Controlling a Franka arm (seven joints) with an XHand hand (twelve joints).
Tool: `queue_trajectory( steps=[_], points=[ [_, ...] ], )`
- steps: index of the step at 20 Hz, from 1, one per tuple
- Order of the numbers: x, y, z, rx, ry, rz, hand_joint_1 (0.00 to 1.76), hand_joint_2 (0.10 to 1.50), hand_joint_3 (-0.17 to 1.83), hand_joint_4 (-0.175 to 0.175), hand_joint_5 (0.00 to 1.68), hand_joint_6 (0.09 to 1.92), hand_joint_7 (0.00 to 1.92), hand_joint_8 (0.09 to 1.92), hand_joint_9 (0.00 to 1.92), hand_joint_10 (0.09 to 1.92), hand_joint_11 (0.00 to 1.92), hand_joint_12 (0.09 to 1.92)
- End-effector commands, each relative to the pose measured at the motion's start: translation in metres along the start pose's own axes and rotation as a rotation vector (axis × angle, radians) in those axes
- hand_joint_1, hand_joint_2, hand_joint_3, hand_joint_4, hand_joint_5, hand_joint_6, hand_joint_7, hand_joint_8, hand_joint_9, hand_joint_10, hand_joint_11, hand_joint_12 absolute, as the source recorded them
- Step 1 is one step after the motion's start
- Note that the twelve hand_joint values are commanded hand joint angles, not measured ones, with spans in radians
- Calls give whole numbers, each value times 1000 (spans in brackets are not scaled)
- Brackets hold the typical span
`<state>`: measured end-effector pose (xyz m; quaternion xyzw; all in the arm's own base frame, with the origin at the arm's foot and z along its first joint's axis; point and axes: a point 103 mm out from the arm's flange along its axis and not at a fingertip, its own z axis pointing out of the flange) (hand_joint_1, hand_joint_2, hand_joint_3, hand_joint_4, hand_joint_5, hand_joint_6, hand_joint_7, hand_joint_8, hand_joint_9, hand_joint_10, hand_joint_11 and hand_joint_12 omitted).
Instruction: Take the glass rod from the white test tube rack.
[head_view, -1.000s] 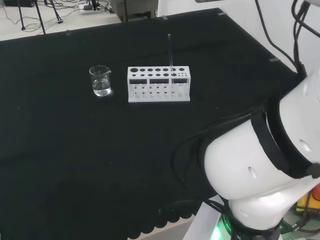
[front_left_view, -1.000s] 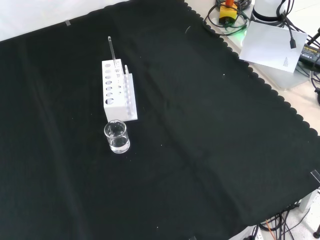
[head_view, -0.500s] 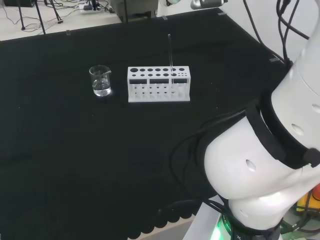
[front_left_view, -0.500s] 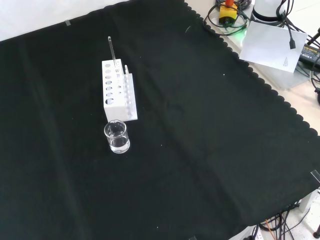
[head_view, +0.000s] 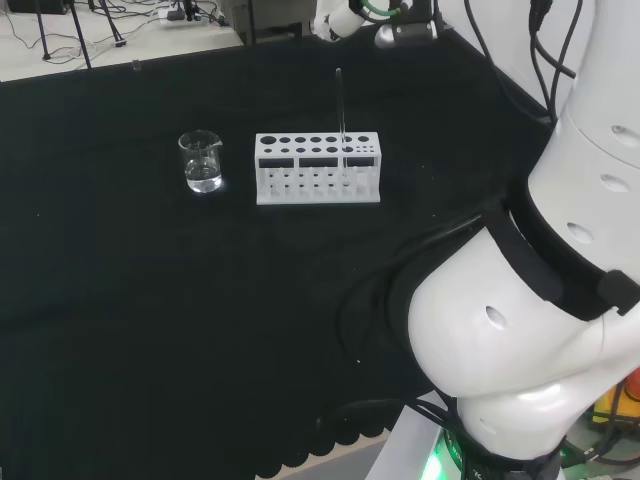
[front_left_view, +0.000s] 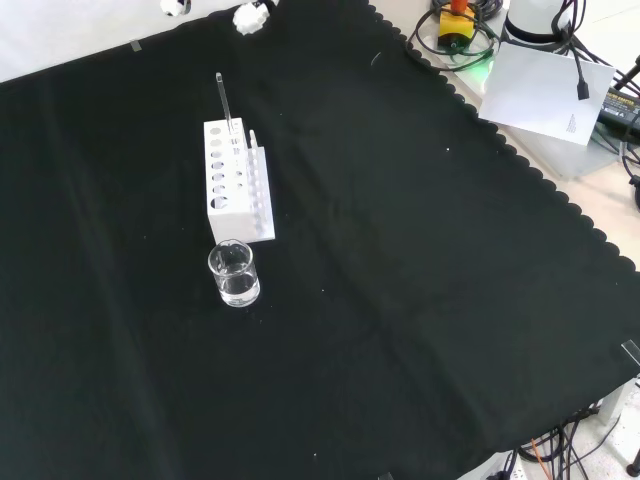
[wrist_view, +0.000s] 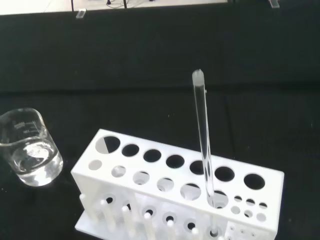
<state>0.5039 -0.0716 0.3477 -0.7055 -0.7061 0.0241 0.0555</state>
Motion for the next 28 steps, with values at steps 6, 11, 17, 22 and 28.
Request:
queue_trajectory(
  steps=[6, 11, 17, 22, 28],
  points=[
    [-11, 15, 38, 33, -7, 9, 677, 852, 592, -142, 412, 146, 346, 869, 486, 840, 209, 1395],
    [-13, 15, 54, 61, -19, 18, 673, 874, 558, -156, 410, 716, 377, 856, 523, 825, 214, 1389],
    [-10, 15, 65, 88, -24, 18, 666, 880, 562, -160, 404, 899, 412, 866, 573, 839, 212, 1392],
    [-11, 18, 77, 111, -27, 13, 665, 884, 565, -162, 401, 930, 443, 869, 656, 846, 212, 1394],
    [-10, 24, 86, 109, -45, 0, 728, 888, 570, -173, 449, 966, 679, 867, 902, 872, 251, 1377]
  ],
)
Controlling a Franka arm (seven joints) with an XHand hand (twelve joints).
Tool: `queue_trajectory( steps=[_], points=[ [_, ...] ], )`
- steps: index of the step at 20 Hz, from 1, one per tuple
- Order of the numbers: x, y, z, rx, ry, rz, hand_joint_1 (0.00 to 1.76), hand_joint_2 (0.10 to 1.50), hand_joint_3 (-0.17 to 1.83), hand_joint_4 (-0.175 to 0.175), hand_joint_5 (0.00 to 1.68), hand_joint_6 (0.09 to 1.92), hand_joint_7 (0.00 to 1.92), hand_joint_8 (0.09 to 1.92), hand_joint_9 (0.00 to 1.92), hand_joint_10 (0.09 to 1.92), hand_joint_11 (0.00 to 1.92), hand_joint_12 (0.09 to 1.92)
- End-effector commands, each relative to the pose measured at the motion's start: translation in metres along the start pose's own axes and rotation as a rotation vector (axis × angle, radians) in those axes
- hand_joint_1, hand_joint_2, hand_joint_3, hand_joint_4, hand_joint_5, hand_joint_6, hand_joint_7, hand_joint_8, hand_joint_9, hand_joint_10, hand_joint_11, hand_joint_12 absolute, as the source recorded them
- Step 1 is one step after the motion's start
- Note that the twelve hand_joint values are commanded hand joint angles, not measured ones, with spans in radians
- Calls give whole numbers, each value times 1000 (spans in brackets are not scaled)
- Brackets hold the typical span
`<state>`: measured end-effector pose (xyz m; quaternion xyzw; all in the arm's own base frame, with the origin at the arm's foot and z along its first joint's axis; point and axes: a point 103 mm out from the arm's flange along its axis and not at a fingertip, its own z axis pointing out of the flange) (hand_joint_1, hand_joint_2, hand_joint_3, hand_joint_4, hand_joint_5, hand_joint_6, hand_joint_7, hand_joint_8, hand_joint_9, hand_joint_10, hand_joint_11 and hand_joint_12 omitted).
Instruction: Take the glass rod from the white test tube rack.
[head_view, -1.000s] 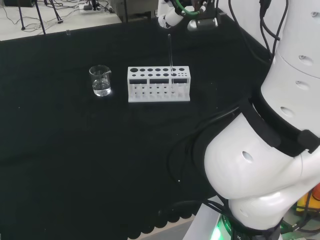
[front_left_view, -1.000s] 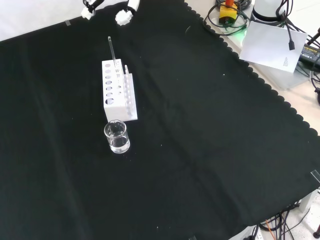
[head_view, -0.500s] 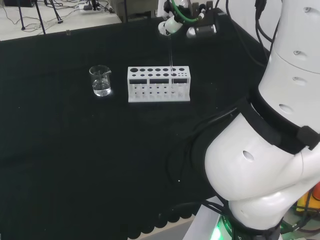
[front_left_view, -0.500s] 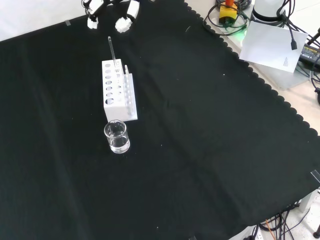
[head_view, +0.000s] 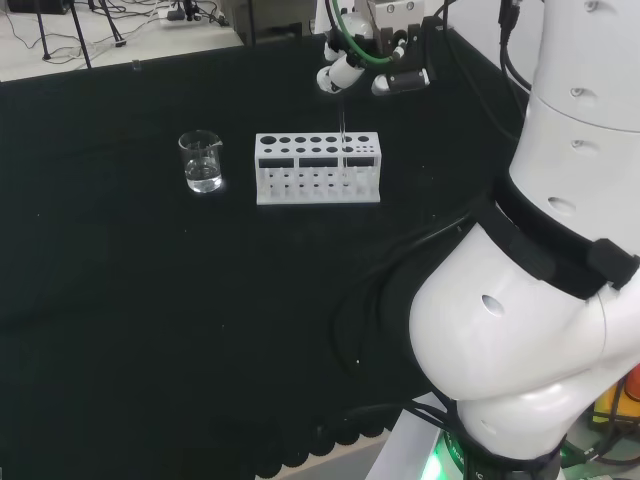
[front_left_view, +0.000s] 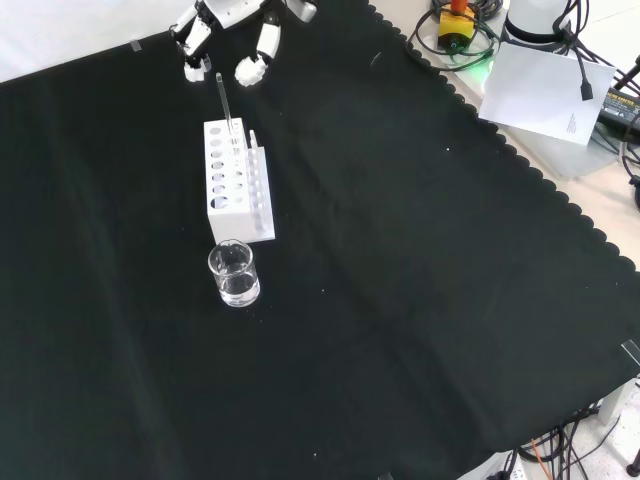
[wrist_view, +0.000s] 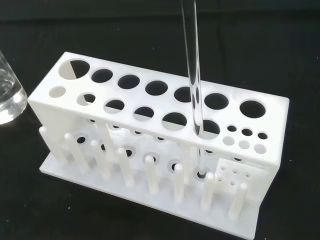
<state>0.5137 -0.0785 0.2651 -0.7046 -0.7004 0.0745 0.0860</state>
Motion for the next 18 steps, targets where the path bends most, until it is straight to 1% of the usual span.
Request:
queue_trajectory(
  steps=[1, 5, 7, 10, 12, 13, 15, 16, 18],
  points=[
    [1, 7, 5, -8, -25, -10, 755, 887, 571, -175, 472, 967, 732, 863, 943, 881, 268, 1369],
    [1, 10, 6, -18, -38, -14, 855, 881, 583, -175, 578, 964, 890, 850, 1048, 903, 329, 1347],
    [2, 12, 6, -33, -51, -16, 905, 876, 599, -175, 627, 958, 961, 847, 1104, 896, 370, 1332],
    [4, 14, 6, -56, -67, -18, 984, 868, 628, -175, 701, 953, 1051, 864, 1212, 918, 508, 1301],
    [5, 15, 6, -71, -80, -21, 1062, 1024, 351, -174, 772, 1160, 1091, 876, 1261, 934, 578, 1288],
    [5, 16, 6, -79, -86, -22, 1083, 1089, 228, -175, 791, 1209, 1109, 880, 1281, 940, 611, 1278],
    [5, 15, 5, -106, -98, -23, 1109, 1141, 101, -175, 831, 1213, 1144, 889, 1330, 951, 696, 1255],
    [5, 15, 3, -127, -105, -19, 1160, 1138, 66, -175, 860, 1172, 1081, 965, 1368, 947, 765, 1233],
    [4, 13, -1, -161, -102, -14, 1235, 1115, 35, -175, 868, 1068, 1090, 1010, 1448, 930, 967, 1141]
  ],
)
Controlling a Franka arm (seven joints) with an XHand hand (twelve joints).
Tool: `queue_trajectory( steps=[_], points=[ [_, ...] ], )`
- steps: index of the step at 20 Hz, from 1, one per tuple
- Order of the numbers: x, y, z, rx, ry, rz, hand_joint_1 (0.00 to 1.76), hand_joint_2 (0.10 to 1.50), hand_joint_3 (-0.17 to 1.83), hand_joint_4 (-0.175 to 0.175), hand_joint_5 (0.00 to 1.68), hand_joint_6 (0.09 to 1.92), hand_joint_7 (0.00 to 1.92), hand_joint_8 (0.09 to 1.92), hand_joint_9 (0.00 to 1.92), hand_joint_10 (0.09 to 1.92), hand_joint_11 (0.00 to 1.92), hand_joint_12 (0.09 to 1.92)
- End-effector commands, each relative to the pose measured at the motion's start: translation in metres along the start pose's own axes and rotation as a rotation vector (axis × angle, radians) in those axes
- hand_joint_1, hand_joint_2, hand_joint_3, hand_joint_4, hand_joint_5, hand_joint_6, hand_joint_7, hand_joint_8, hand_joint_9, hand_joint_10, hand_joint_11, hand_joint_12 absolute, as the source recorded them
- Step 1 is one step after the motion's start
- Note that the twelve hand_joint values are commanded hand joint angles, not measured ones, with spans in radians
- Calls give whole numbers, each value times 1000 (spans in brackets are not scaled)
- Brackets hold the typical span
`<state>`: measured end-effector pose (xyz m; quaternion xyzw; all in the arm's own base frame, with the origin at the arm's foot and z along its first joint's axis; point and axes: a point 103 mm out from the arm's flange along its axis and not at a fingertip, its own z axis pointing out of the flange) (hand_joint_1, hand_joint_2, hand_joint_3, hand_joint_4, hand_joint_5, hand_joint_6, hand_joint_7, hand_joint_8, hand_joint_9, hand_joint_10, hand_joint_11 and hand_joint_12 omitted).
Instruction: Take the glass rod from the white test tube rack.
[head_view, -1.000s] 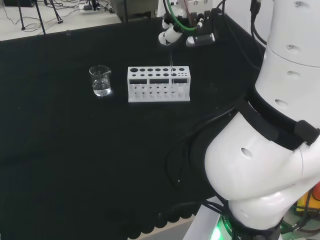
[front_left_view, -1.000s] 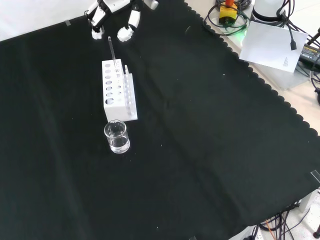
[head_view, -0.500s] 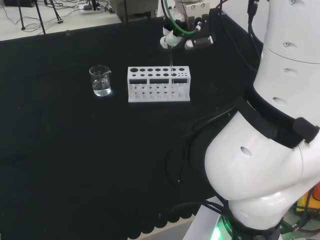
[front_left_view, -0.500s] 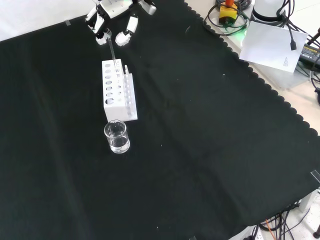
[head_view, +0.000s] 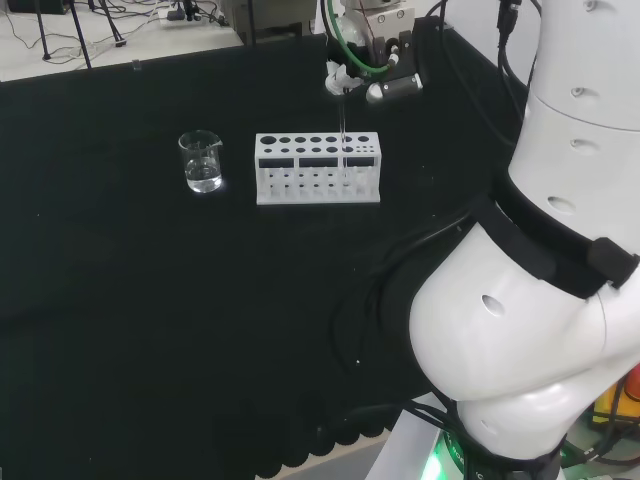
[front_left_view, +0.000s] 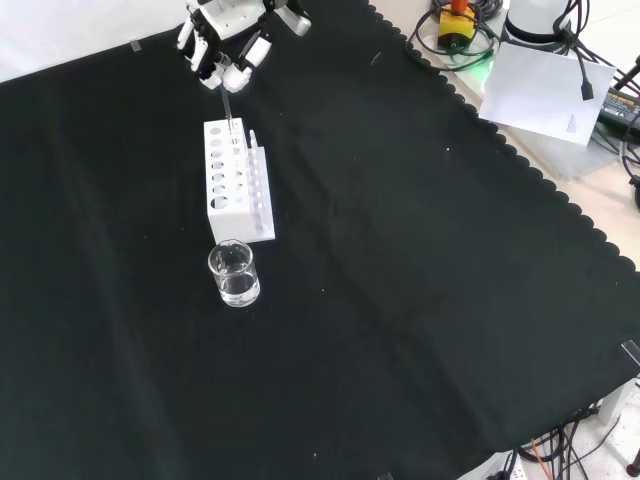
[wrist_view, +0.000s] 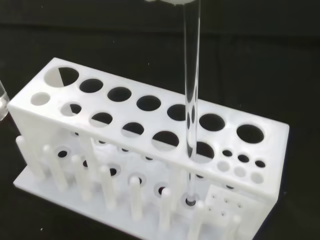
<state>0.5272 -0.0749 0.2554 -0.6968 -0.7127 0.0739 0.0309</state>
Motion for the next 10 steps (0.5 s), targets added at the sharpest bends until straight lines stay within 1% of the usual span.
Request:
queue_trajectory(
  steps=[1, 2, 3, 4, 5, 6, 7, 8, 10],
  points=[
    [0, -2, -11, -104, -28, 11, 1254, 1101, 33, -175, 886, 1018, 1106, 1005, 1479, 927, 1064, 1079],
    [0, -3, -14, -132, -33, 15, 1266, 1086, 38, -175, 909, 969, 1123, 993, 1505, 931, 1139, 1020],
    [0, -4, -18, -162, -32, 18, 1275, 997, 201, -175, 931, 951, 1140, 1001, 1533, 936, 1198, 974],
    [0, -7, -26, -199, -30, 26, 1283, 884, 410, -175, 958, 949, 1159, 1028, 1559, 943, 1238, 955],
    [0, -9, -33, -228, -33, 31, 1291, 803, 550, -175, 990, 917, 1180, 1040, 1577, 942, 1259, 956],
    [0, -12, -40, -247, -43, 33, 1297, 751, 633, -175, 1019, 879, 1198, 1041, 1589, 937, 1271, 962],
    [0, -17, -51, -272, -49, 38, 1303, 721, 666, -175, 1058, 812, 1217, 1023, 1589, 928, 1276, 968],
    [1, -22, -62, -287, -38, 44, 1308, 713, 658, -175, 1093, 736, 1235, 993, 1588, 914, 1283, 974],
    [2, -28, -74, -302, -36, 45, 1315, 721, 610, -175, 1142, 622, 1260, 934, 1585, 889, 1289, 982]
  ],
)
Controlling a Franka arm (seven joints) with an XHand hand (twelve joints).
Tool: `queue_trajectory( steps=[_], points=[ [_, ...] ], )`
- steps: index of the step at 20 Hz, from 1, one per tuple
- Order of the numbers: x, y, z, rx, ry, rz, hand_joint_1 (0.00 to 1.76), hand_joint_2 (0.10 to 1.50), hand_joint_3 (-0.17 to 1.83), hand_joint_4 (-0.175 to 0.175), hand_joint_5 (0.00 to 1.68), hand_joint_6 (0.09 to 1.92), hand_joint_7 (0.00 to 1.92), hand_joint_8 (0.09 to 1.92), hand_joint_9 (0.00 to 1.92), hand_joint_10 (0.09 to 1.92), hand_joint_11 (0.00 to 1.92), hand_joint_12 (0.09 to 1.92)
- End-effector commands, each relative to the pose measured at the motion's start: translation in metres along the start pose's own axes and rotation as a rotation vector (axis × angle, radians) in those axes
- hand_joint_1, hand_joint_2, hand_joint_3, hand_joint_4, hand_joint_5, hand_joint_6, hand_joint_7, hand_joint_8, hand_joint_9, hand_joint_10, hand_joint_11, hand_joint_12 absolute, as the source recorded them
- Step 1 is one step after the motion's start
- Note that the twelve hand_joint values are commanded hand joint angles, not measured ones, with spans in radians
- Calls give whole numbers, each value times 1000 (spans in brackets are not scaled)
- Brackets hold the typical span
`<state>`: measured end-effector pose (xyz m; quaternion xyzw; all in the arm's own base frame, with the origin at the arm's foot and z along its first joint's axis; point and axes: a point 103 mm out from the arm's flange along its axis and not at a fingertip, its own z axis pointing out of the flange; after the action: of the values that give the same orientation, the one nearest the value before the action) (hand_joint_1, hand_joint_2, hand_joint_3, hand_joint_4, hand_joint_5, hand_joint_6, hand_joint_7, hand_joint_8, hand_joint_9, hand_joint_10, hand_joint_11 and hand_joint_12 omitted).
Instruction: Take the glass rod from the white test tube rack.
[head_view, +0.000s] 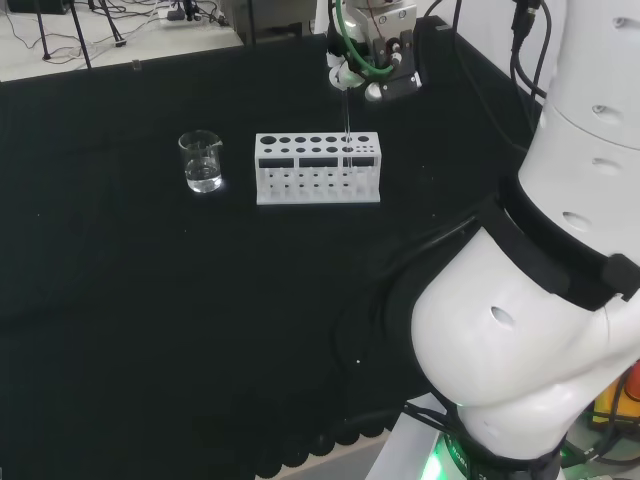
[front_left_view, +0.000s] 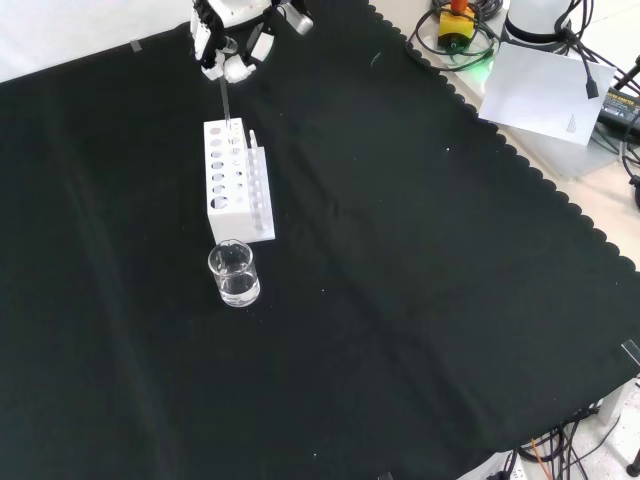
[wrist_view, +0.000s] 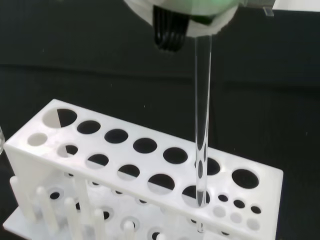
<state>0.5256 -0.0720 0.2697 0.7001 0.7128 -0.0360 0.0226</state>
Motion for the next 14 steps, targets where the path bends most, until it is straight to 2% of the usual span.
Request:
queue_trajectory(
  steps=[1, 5, 11, 12, 14],
  points=[
    [0, -19, -68, -175, -9, 37, 1317, 722, 596, -175, 1158, 585, 1272, 910, 1585, 879, 1289, 986],
    [4, -26, -91, -187, -9, 39, 1321, 734, 555, -175, 1183, 517, 1288, 869, 1592, 855, 1287, 1007],
    [3, -33, -116, -170, -9, 51, 1321, 742, 536, -175, 1195, 485, 1290, 861, 1597, 845, 1279, 1037],
    [3, -35, -120, -170, -11, 52, 1379, 765, 489, -175, 1187, 474, 1279, 854, 1593, 847, 1192, 1056],
    [1, -38, -127, -172, -16, 55, 1349, 770, 478, -175, 1202, 447, 1286, 845, 1597, 847, 1228, 1066]
  ],
)
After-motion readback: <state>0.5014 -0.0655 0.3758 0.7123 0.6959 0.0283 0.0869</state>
